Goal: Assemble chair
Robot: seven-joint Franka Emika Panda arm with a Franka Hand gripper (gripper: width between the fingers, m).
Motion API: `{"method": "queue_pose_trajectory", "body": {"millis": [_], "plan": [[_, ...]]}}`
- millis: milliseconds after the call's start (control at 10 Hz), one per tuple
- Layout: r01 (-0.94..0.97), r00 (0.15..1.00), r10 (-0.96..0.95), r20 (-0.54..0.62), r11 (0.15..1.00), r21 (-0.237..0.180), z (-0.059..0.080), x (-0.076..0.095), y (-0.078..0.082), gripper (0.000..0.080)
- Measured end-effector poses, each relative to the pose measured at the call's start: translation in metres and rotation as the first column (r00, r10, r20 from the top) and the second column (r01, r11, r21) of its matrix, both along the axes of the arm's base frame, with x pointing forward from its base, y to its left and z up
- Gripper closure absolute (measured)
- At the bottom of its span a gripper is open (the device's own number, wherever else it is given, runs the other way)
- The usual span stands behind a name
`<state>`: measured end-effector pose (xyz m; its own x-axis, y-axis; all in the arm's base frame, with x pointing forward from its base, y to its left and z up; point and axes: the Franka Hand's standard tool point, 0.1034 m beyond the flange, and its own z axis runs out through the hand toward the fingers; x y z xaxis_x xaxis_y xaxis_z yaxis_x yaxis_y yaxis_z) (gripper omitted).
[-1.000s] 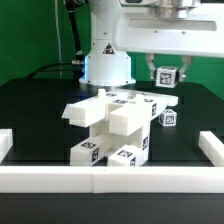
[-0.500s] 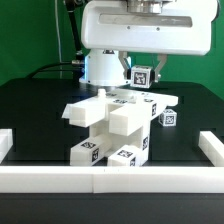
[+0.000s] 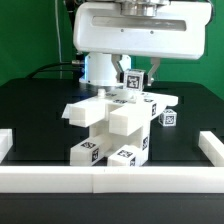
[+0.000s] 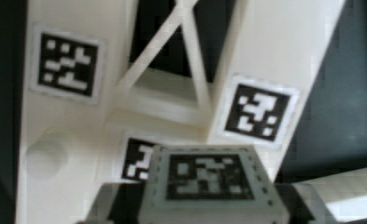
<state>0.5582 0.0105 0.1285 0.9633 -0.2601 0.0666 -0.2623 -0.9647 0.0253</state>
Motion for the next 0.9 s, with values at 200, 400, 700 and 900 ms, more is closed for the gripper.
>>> {"method": "queue_pose_trajectory", "body": {"millis": [200,400,700,900], "plan": [[-0.014,1.000,0.014,0.014,1.000,-0.010,0.0033,0.0127,0.0018,0.0527],[0.000,1.000,0.000,0.011,1.000,-0.007,0.0039,0.0128,0.0037,0.0527],[0.000,1.000,0.000,0.010,1.000,-0.008,0.0035,0.0125,0.0034,0.0527],[0.008,1.000,-0.008,0.001,1.000,0.001,0.0039,0.0115,0.0029,0.0527]]}}
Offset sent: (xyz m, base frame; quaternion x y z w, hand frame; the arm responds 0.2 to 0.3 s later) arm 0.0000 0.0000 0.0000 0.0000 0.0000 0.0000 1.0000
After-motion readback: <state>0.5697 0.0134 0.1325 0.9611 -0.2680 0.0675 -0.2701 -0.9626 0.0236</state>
